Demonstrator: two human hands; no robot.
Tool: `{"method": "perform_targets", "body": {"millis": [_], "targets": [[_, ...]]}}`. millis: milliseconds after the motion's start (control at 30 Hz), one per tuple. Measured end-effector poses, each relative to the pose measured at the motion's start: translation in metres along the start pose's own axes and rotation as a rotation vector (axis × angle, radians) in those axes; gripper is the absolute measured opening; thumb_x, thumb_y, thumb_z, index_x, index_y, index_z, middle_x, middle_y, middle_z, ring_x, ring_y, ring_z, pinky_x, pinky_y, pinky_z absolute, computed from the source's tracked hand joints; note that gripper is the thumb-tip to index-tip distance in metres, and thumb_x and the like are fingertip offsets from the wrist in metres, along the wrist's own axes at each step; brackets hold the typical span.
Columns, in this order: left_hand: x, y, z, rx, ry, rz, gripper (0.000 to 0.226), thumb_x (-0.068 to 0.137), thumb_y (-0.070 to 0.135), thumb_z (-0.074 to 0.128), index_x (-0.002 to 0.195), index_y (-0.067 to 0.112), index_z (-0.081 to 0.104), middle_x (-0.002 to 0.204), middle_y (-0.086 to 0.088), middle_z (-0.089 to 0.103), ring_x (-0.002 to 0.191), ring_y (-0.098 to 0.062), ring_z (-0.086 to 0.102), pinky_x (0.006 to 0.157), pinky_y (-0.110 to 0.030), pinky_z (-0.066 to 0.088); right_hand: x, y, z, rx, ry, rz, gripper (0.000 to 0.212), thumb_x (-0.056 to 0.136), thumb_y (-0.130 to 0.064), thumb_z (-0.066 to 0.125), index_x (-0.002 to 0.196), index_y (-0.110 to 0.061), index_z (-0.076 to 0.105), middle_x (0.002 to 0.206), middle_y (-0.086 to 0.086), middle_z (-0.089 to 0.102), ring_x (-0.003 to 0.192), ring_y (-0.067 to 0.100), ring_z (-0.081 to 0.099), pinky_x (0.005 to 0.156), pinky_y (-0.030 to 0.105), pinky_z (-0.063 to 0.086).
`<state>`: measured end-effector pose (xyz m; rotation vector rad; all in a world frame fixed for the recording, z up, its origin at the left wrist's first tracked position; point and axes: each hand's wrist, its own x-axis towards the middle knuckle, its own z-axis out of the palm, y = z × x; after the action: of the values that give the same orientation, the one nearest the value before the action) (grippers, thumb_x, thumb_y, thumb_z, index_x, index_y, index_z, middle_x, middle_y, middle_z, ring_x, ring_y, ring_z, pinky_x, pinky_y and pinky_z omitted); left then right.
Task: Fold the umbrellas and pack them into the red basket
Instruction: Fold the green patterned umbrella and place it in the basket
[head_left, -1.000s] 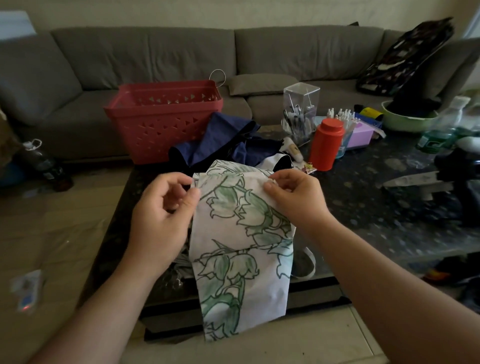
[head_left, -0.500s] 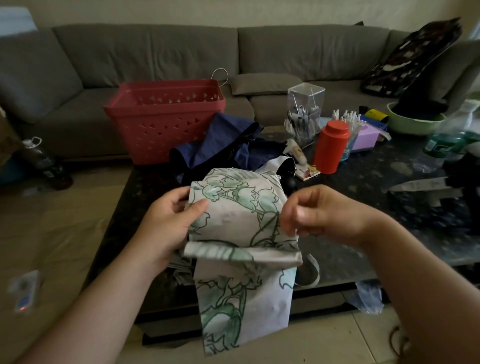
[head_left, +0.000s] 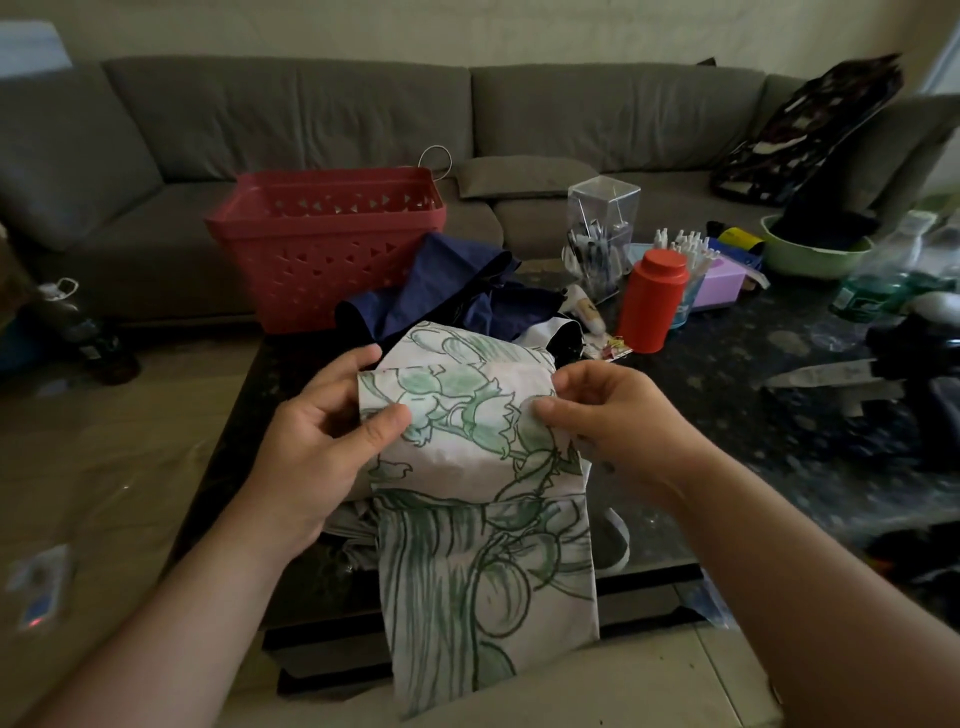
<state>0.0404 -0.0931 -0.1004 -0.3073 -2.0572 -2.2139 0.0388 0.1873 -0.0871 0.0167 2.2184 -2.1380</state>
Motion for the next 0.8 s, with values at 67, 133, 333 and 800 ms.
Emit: {"method": "perform_targets", "body": {"millis": [67,133,333,800], "targets": [[-0.001,0.002,-0.003,0.016,0.000,0.004,0.051,0.062,0.056,0.094,0.109,0.040,0.082,0.151,0.000,0.059,0.137,-0.026,0.059,0.106,-0.051,0.052,-0.004,-0.002,-0.005,0.055,-0.070,-0.022,0.035,0.065,-0.024,0.092,0.091,-0.007,0.075,0.086,0.024,0.072,0.066,0.021,0.067,0.054,0.022,0.053],[-0.003,0.001,-0.004,-0.021,-0.028,-0.010,0.062,0.059,0.061,0.095,0.112,0.034,0.081,0.142,-0.005,0.067,0.129,-0.031,0.065,0.101,-0.050,0.057,-0.008,0.000,-0.005,0.090,-0.121,-0.061,0.052,0.060,-0.030,0.097,0.100,-0.002,0.078,0.105,0.033,0.073,0.087,0.038,0.072,0.074,0.040,0.065],[-0.012,0.009,0.005,-0.015,0.019,0.012,0.063,0.054,0.071,0.092,0.095,0.023,0.086,0.101,-0.012,0.082,0.097,-0.031,0.079,0.078,-0.038,0.066,-0.018,0.002,0.004,0.044,-0.005,-0.230,0.029,0.060,-0.031,0.090,0.073,-0.008,0.080,0.097,0.022,0.079,0.093,0.037,0.076,0.088,0.051,0.063],[0.000,0.009,-0.023,-0.063,-0.139,-0.190,0.059,0.060,0.049,0.096,0.089,0.017,0.055,0.063,0.000,0.049,0.059,-0.011,0.048,0.055,-0.018,0.042,-0.026,-0.002,-0.018,0.005,-0.367,-0.031,0.035,0.068,-0.047,0.094,0.080,-0.019,0.076,0.088,0.010,0.075,0.079,0.023,0.064,0.074,0.031,0.054]]}}
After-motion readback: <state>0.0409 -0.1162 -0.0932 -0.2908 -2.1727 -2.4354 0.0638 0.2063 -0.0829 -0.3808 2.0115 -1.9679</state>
